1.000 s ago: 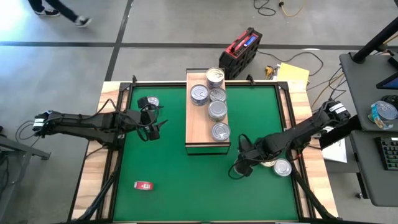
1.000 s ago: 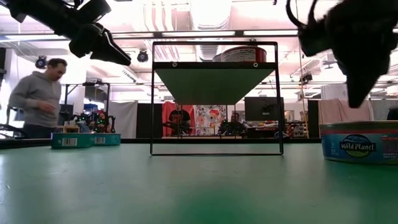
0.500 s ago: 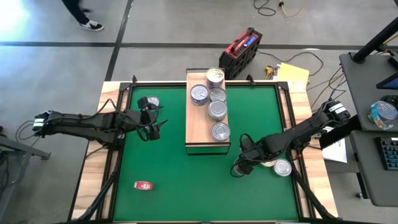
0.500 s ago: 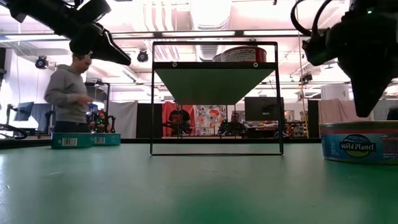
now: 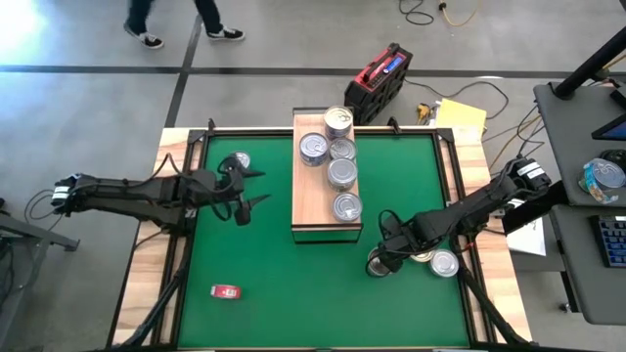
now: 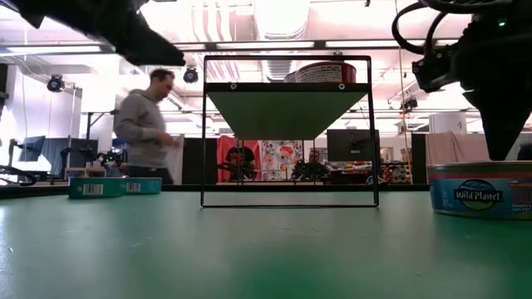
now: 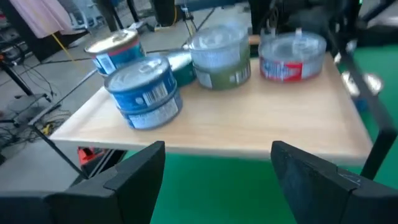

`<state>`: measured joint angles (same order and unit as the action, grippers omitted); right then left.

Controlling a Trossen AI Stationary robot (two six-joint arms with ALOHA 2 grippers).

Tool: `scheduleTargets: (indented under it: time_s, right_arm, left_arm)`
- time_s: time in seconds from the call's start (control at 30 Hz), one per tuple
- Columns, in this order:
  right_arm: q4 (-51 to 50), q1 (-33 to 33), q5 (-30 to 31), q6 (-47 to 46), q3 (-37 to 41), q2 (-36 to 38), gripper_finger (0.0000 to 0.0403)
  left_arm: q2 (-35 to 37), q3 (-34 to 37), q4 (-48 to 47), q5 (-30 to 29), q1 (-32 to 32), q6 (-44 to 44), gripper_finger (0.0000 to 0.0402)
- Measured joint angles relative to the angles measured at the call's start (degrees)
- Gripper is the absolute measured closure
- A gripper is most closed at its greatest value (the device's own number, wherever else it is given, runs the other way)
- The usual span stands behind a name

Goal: Stack canned seafood by type on shelf
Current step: Stack the top dark blue tuna can on top of the dark blue can on the shelf

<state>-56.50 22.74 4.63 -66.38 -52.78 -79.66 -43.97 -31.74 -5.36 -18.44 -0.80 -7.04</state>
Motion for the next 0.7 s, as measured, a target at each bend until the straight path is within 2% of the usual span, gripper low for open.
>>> scheduleTargets:
  time_s: [0.13,0.27,0.37,0.47,0.53,0.7]
  right_arm:
    - [0.5,0.0,0.0,3.1,0.8,0.0,0.0394]
    - [1.3,0.0,1.0,6.5,1.9,0.5,0.0394]
    - [4.0,0.0,2.7,8.8,2.7,1.5,0.0394]
    - [7.2,0.0,4.2,10.4,3.1,2.7,0.0394]
    - [8.6,0.0,4.7,11.0,3.1,3.3,0.0394]
    - [10.8,0.0,4.8,12.0,3.1,3.7,0.0394]
  left_arm:
    - [-0.3,-2.3,0.4,-0.1,0.7,2.9,0.0127]
    - [-2.7,-5.2,0.4,-0.9,4.1,4.3,0.0135]
    - [-6.1,-7.5,0.4,-5.3,8.2,4.7,0.0139]
    - [-10.4,-9.5,-0.3,-14.8,13.2,4.5,0.0140]
    - [-12.9,-11.0,-1.0,-18.9,16.3,3.7,0.0141]
    - [-17.1,-13.7,-1.1,-19.8,21.4,3.9,0.0141]
